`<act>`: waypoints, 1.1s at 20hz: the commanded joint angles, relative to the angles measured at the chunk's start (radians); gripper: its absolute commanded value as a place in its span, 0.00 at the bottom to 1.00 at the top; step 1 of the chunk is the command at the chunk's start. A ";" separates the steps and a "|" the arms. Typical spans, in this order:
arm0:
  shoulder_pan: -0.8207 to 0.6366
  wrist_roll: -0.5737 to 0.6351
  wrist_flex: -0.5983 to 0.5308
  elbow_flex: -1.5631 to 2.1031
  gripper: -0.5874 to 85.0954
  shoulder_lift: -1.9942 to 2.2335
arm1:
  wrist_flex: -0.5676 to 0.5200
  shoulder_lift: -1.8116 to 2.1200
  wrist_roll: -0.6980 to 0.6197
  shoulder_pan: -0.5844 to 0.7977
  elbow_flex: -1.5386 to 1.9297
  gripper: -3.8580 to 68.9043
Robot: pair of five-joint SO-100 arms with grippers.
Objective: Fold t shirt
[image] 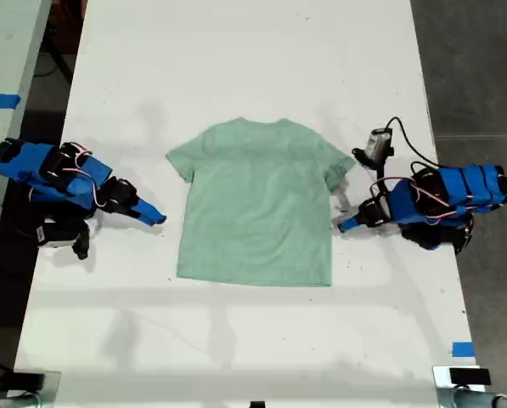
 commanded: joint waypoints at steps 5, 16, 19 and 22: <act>0.009 0.005 0.002 0.008 0.14 0.006 | -0.155 0.000 0.015 0.252 -0.034 0.18; 0.009 0.005 0.002 0.008 0.14 0.006 | -0.230 -0.769 -0.339 0.992 -0.382 0.51; 0.009 0.005 0.002 0.008 0.14 0.006 | -0.436 -0.870 -0.319 1.011 -0.281 0.46; 0.009 0.005 0.002 0.008 0.14 0.006 | -0.637 -1.006 -0.291 1.023 -0.239 0.42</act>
